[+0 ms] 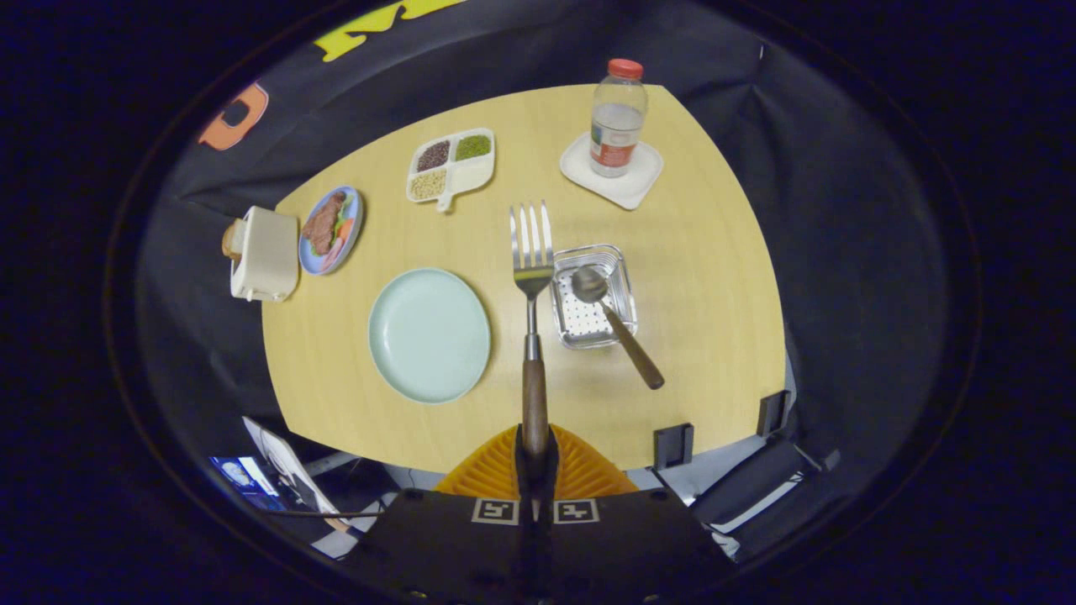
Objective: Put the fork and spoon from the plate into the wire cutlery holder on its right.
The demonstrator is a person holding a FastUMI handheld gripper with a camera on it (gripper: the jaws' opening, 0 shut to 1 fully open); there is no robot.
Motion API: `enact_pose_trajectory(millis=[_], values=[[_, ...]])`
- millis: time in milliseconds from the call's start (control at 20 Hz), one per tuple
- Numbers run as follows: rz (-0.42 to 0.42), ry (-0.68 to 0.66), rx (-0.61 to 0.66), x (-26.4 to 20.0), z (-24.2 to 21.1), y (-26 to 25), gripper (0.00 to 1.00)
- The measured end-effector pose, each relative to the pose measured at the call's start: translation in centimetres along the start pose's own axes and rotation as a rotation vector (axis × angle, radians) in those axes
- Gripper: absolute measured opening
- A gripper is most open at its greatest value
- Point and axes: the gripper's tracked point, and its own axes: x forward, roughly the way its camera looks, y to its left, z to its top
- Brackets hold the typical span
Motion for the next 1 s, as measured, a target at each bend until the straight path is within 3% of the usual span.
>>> enact_pose_trajectory(millis=[550,750,1000], values=[[0.003,0.179,0.023,3.0,-1.0,-3.0,0.0],[0.046,0.236,0.061,4.1,-1.3,-2.1,0.02],[0.034,0.211,0.059,4.1,-0.1,-2.7,0.12]])
